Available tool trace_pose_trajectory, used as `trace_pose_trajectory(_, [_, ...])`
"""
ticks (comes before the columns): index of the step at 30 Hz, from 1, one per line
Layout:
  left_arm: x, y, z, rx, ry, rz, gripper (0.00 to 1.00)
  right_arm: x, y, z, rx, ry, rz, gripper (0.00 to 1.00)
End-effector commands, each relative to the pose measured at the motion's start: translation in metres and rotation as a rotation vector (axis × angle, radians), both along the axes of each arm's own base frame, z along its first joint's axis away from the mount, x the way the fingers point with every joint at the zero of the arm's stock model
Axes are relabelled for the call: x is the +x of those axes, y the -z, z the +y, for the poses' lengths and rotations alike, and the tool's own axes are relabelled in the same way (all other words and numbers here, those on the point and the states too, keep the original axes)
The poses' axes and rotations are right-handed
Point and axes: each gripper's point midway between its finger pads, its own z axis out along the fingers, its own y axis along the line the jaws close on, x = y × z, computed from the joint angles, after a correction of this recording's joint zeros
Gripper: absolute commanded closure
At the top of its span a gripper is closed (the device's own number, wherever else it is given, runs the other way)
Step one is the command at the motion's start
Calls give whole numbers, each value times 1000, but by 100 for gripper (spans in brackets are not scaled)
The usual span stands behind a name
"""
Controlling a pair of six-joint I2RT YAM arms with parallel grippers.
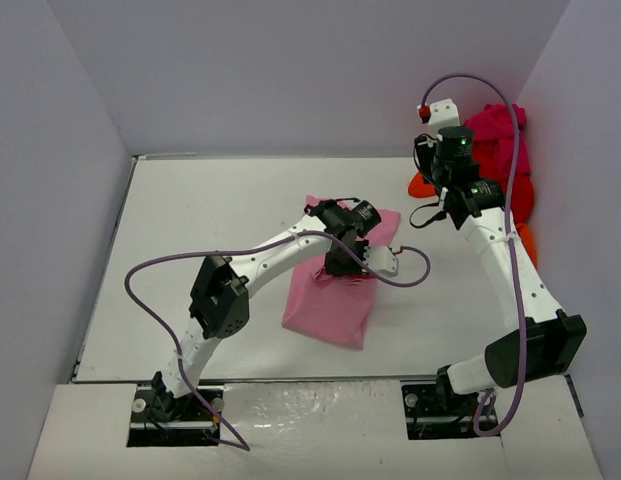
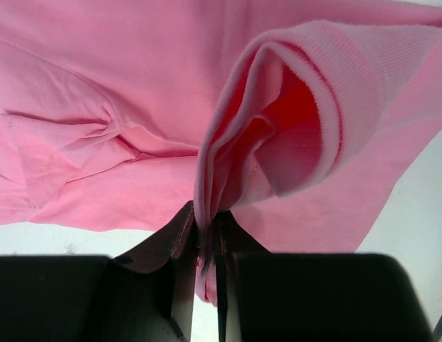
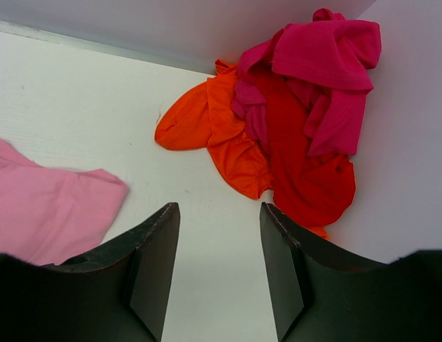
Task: Fold and stack the t-shirts
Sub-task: Fold the tshirt
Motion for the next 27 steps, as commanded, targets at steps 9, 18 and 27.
trace_pose_trajectory(9, [50,5,5,-37,-63,-21,85,6,-10,1,11,-2,-59,53])
trace_pose_trajectory(18, [84,-17,17,-110,-194,-134,3,6,-13,-1,5,8,-71,54])
trace_pose_trajectory(27, [70,-71,40,-205,-254,-186,8,-4,-37,-12,-19,35,-125,53])
